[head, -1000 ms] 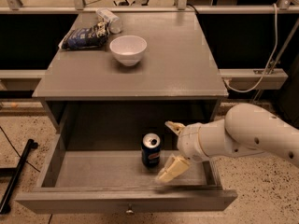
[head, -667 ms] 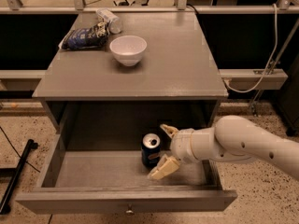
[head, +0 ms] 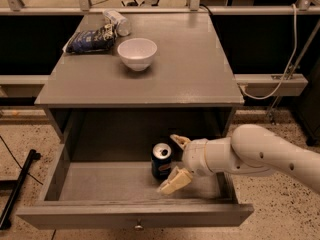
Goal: Pick pepsi can from top drawer and place on counter
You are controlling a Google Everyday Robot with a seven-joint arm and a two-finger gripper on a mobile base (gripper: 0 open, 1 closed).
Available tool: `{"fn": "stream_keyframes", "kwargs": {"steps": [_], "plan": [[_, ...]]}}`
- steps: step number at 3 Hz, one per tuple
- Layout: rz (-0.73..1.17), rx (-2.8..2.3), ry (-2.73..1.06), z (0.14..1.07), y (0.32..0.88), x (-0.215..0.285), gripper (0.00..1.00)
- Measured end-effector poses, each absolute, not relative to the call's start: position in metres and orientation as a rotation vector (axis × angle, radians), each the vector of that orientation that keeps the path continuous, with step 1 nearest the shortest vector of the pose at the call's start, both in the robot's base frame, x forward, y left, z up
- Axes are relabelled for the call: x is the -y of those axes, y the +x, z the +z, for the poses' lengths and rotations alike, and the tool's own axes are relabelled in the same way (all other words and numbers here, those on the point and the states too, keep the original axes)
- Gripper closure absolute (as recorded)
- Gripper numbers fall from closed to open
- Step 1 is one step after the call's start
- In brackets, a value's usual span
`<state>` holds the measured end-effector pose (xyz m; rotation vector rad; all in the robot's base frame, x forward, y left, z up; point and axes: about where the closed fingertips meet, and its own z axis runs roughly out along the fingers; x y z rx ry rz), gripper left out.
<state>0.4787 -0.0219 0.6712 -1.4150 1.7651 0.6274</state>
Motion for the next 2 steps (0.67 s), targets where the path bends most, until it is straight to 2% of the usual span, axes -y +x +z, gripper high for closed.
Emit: {"fn": "stream_keyframes", "kwargs": {"steps": [2], "plan": [[0.721,-1.704,-1.359,0.6652,0.4807,0.0069,0.0]]}}
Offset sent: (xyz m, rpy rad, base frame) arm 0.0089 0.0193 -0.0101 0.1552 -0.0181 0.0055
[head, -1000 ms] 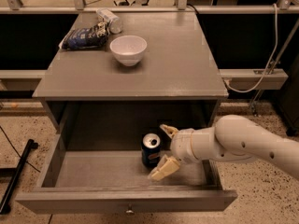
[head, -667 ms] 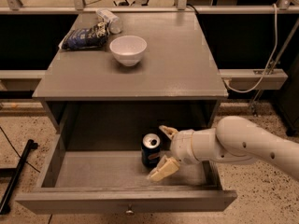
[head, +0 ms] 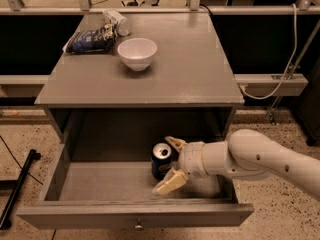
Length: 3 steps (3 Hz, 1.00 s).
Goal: Pick pepsi can from top drawer and place on counter
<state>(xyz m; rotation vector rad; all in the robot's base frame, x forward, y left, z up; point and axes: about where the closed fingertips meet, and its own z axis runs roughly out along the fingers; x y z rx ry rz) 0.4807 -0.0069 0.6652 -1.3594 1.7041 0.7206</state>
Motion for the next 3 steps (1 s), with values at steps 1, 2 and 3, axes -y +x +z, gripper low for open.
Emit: {"fn": "stream_keyframes", "kwargs": {"steps": [1,2,3], "plan": [[0.678,-1.634,-1.394,0.662,0.5014,-0.0063,0.0],[0.677,-1.632,-1.395,0.6626,0.5023,-0.007,0.0],[0.68,-1.63,-1.398,0.6625,0.5018,-0.0087,0.17]]}}
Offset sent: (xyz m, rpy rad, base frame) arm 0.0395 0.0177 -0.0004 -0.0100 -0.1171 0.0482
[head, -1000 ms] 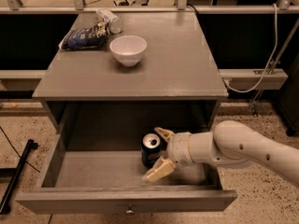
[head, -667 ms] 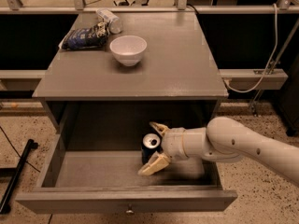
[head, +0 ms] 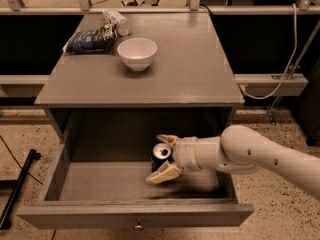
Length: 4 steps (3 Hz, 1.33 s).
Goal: Pick pepsi can from top drawer and place on counter
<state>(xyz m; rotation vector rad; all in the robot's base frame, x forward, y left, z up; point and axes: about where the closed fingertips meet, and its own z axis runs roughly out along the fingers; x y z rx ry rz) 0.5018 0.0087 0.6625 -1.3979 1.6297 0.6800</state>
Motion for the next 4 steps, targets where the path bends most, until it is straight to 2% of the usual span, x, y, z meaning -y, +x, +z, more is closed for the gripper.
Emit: {"fn": "stream_keyframes", "kwargs": {"steps": [2,3,4], "plan": [[0.686,-1.626,-1.403,0.662,0.501,-0.012,0.65],[0.688,-1.623,-1.413,0.666,0.5,-0.017,0.95],[0.684,-1.617,-1.447,0.688,0.5,-0.034,1.0]]}}
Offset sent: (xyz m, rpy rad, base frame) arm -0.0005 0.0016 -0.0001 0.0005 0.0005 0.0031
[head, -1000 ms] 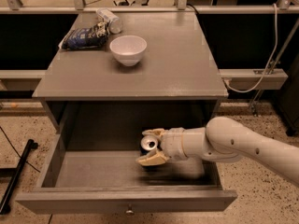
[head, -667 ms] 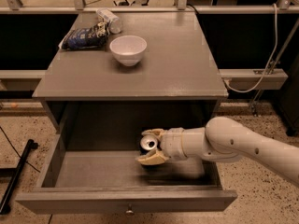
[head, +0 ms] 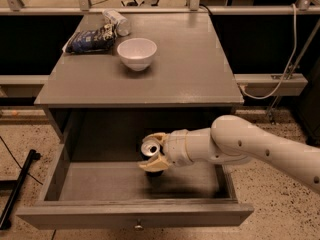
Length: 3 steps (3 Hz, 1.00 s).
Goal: Pick pepsi can from top drawer and place on counter
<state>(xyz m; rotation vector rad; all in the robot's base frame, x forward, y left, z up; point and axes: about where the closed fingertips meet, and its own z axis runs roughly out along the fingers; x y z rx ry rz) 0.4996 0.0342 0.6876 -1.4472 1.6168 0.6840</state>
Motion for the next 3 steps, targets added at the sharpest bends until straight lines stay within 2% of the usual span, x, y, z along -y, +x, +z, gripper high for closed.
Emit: {"fn": "stream_keyframes", "kwargs": {"steps": [1,3], "plan": [[0.651,-1.573,-1.468,0.736,0.509,-0.056,1.0],[0.642,-1.526,-1.445,0.768,0.515,-0.058,1.0]]}}
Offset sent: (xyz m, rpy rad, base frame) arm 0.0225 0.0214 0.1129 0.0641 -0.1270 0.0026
